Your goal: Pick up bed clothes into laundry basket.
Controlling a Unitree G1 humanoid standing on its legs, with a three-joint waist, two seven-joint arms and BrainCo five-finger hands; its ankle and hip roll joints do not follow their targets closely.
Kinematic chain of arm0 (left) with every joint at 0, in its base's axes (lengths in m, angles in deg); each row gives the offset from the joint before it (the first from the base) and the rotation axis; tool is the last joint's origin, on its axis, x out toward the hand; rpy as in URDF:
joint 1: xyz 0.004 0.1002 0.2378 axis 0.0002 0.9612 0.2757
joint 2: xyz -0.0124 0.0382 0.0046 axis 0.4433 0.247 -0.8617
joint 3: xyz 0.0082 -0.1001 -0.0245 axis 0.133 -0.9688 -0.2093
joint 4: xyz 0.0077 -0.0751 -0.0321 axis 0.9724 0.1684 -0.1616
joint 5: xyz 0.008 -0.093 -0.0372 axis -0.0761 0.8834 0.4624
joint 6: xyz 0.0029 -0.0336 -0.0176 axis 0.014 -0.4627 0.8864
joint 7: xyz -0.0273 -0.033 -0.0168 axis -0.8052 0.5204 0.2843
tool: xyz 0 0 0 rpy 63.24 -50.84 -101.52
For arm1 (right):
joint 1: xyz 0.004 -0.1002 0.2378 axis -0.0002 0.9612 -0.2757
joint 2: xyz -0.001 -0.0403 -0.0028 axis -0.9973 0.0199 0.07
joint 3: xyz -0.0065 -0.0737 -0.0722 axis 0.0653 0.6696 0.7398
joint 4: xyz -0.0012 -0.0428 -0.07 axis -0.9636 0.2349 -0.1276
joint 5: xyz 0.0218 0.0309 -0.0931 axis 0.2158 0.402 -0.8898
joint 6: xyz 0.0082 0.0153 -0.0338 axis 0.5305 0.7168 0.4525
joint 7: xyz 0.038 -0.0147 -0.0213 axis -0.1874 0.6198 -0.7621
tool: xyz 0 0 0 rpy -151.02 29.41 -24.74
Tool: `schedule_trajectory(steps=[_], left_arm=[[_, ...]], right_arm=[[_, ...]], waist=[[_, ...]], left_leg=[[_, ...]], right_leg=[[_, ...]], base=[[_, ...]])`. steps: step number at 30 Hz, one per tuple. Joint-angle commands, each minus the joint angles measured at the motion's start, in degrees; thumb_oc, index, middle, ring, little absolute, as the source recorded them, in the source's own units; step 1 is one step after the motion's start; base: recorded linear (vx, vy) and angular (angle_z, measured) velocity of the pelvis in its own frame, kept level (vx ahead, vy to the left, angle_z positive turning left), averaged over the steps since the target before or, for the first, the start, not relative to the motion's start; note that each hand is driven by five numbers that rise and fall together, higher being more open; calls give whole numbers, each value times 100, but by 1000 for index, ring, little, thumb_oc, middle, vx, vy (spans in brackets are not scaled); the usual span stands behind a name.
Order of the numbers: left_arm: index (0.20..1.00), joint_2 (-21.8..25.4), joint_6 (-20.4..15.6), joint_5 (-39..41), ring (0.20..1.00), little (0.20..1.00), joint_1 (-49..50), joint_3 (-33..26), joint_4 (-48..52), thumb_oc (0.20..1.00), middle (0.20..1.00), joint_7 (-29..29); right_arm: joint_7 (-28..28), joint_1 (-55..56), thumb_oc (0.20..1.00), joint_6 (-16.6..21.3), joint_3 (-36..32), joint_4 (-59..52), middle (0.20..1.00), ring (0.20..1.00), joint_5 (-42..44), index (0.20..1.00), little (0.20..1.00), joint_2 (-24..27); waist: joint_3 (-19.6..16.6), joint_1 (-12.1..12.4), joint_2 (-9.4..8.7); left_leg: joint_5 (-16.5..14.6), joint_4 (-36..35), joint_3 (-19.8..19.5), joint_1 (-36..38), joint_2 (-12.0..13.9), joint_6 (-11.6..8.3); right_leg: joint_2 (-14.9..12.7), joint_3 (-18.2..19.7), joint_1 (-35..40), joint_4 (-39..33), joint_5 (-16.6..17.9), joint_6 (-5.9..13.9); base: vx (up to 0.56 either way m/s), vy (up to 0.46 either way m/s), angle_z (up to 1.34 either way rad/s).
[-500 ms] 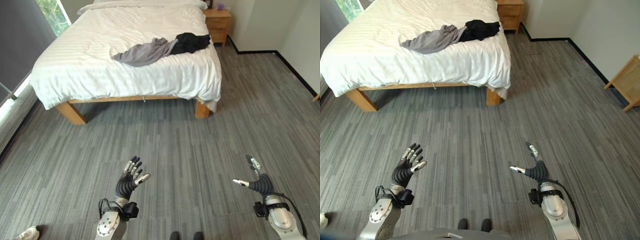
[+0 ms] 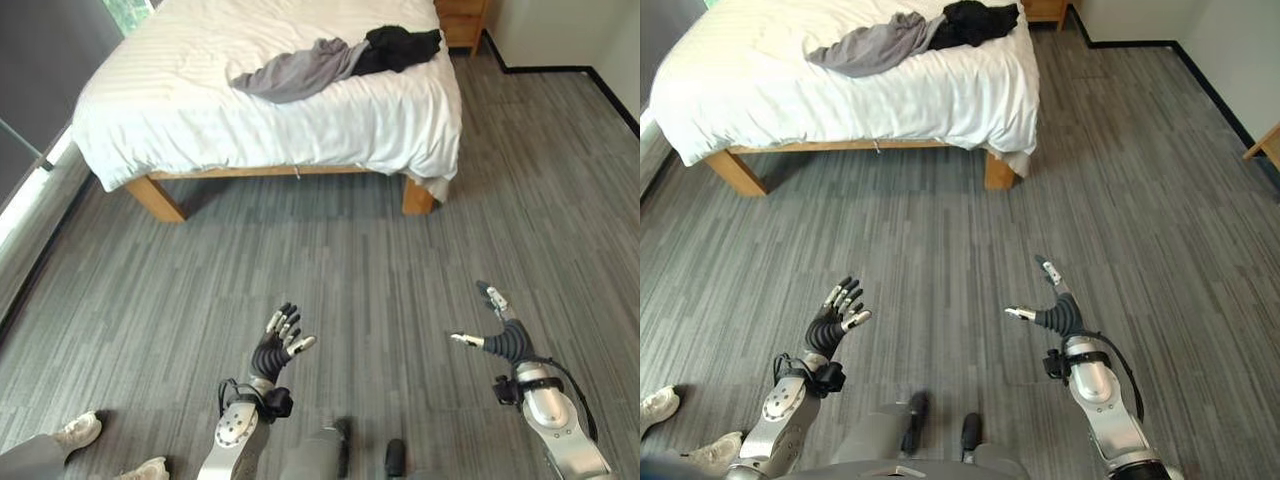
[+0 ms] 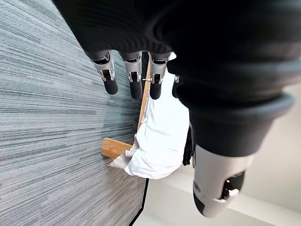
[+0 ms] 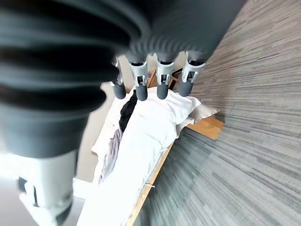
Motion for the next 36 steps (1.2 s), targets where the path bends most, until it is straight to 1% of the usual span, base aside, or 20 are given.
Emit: schedule_trajectory(steps=[1, 3, 8, 10, 12, 13, 14, 16, 17, 19, 20, 21, 23, 27, 29, 31, 32, 33, 35, 36], left_arm=[[1000, -29, -181, -147, 1000, 1000, -77, 3, 125, 1000, 1000, 97], [1000, -86, -171, -175, 1000, 1000, 32, -35, 159, 1000, 1000, 113], [1000, -118, -170, -132, 1000, 1000, 322, -134, 271, 1000, 1000, 13], [1000, -33, -103, -213, 1000, 1000, 240, -16, 171, 1000, 1000, -50], [1000, 43, -71, -334, 1000, 1000, 59, 90, 108, 1000, 1000, -12], [1000, 93, -83, -383, 1000, 1000, -13, 129, 125, 1000, 1000, -2], [1000, 135, -102, -450, 1000, 1000, -89, 155, 179, 1000, 1000, 7], [1000, 164, -111, -535, 1000, 1000, -265, 184, 258, 1000, 1000, 59], [1000, 185, -124, -523, 1000, 1000, -335, 180, 297, 1000, 1000, 70], [1000, 209, -151, -495, 1000, 1000, -364, 156, 374, 1000, 1000, 37], [1000, 208, -150, -493, 1000, 1000, -360, 155, 375, 1000, 1000, 36], [1000, 202, -136, -387, 1000, 1000, -320, 106, 464, 1000, 1000, -17], [1000, 180, -135, -374, 1000, 1000, -317, 95, 456, 1000, 1000, -11], [1000, 101, -124, -428, 1000, 1000, -275, -42, 415, 1000, 1000, -84], [1000, -24, -115, -449, 1000, 1000, -173, -76, 326, 1000, 1000, -108], [1000, -135, -99, -437, 1000, 1000, -71, -96, 278, 1000, 1000, -105], [1000, -70, -72, -386, 1000, 1000, 67, -169, 355, 1000, 1000, -201], [1000, -67, -71, -386, 1000, 1000, 129, -201, 371, 1000, 1000, -217], [1000, -63, -65, -443, 1000, 1000, 210, -296, 347, 1000, 1000, -193], [1000, -129, -14, -377, 1000, 1000, 287, -351, 298, 1000, 1000, -182]], right_arm=[[-98, 171, 1000, 230, -50, -390, 1000, 1000, 144, 1000, 1000, 252], [-81, 249, 1000, 167, -113, -382, 1000, 1000, 158, 1000, 1000, 204], [63, 289, 1000, 119, -38, -361, 1000, 1000, -42, 1000, 1000, 127], [87, 210, 1000, 142, 50, -289, 1000, 1000, -169, 1000, 1000, 27], [111, 65, 1000, 93, 166, -290, 1000, 1000, -222, 1000, 1000, 10], [123, 26, 1000, 109, 184, -326, 1000, 1000, -252, 1000, 1000, 22], [117, -15, 1000, 110, 184, -389, 1000, 1000, -331, 1000, 1000, 51], [79, -50, 1000, 102, 150, -499, 1000, 1000, -500, 1000, 1000, 78], [49, -43, 1000, 98, 88, -590, 1000, 1000, -538, 1000, 1000, 111], [71, -51, 1000, 100, 19, -701, 1000, 1000, -596, 1000, 1000, 189], [72, -45, 1000, 98, 18, -706, 1000, 1000, -598, 1000, 1000, 190], [-57, -145, 1000, -76, -153, -681, 1000, 1000, -962, 1000, 1000, 401], [-102, -174, 1000, -116, -211, -687, 1000, 1000, -1001, 1000, 1000, 427], [-373, -276, 1000, -258, -775, -896, 1000, 1000, -1458, 1000, 1000, 657], [-570, -283, 1000, -288, -1069, -1102, 1000, 1000, -1906, 1000, 1000, 823], [-814, -380, 1000, -282, -1358, -1176, 1000, 1000, -2209, 1000, 1000, 1050], [-1051, -697, 1000, -385, -1579, -1229, 1000, 1000, -2399, 1000, 1000, 1432], [-1085, -765, 1000, -407, -1628, -1235, 1000, 1000, -2452, 1000, 1000, 1552], [-1196, -882, 1000, -504, -1749, -1104, 1000, 1000, -2578, 1000, 1000, 1754], [-1258, -845, 1000, -591, -1843, -909, 1000, 1000, -2518, 1000, 1000, 1769]], waist=[[-414, 157, 59], [-452, 184, 69], [-649, 319, 44], [-691, 416, -186], [-587, 282, -155], [-548, 179, -93], [-546, 102, 44], [-446, -90, 216], [-418, -205, 232], [-403, -318, 245], [-393, -337, 249], [-449, -438, 152], [-445, -496, 121], [-518, -617, 90], [-607, -633, 116], [-638, -608, 188], [-480, -413, 74], [-412, -342, -18], [-284, -185, -198], [-231, -82, -245]], left_leg=[[812, -801, 284, 49, 64, -225], [864, -888, 679, -424, 172, -323], [1185, -888, 768, -301, 150, -249], [1015, -888, 877, 71, -44, -31], [783, -888, 866, 466, -112, 128], [702, -888, 798, 655, -107, 186], [594, -888, 766, 841, -14, 216], [421, -888, 629, 1153, 39, 251], [320, -888, 523, 1310, 5, 241], [196, -888, 465, 1493, -20, 218], [175, -888, 445, 1518, -18, 214], [-163, -888, 333, 1874, -73, 118], [-299, -888, 244, 2063, -83, 92], [-910, -888, -110, 2840, -35, 35], [-863, -888, -178, 3079, 86, -34], [-572, -108, -144, 2837, 172, -171], [67, 2009, -81, 1745, 157, -504], [175, 2612, -39, 1415, 98, -511], [82, 3042, 120, 888, 123, -418], [-127, 2563, 189, 606, 271, -300]], right_leg=[[77, 192, 343, 81, -106, 481], [60, 275, 655, 81, -275, 501], [-161, 458, 1165, 101, -326, 623], [-445, 368, 976, 1306, 203, 924], [-440, 384, 334, 2713, 1027, 1123], [-349, 408, 41, 3358, 1319, 1142], [-234, 365, -258, 3721, 1410, 1118], [-247, 97, -918, 4246, 1042, 972], [-284, -49, -1118, 3991, 812, 885], [-286, -188, -1346, 3311, 629, 815], [-286, -210, -1304, 3293, 609, 814], [-419, -397, -1483, 1647, 609, 811], [-372, -377, -1520, 1162, 797, 851], [-212, -272, -1694, 243, 1375, 999], [-166, -228, -1475, 217, 1438, 912], [-125, -295, -1177, 112, 1396, 827], [-175, -361, -790, 81, 1150, 602], [-230, -358, -689, 81, 1071, 536], [-324, -336, -478, 81, 950, 460], [-352, -294, -407, 81, 860, 492]], base=[[367, 68, -3], [412, 76, -4], [511, 128, -48], [509, 130, -67], [382, 143, 8], [441, 145, 20], [420, 123, 27], [426, 78, 66], [429, 16, 70], [340, -33, 33], [603, -161, 44], [485, -135, 59], [497, -137, 41], [536, -137, 36], [524, -166, 51], [493, -224, 29], [385, -290, 28], [361, -298, 26], [247, -126, -4], [225, -26, -26]])
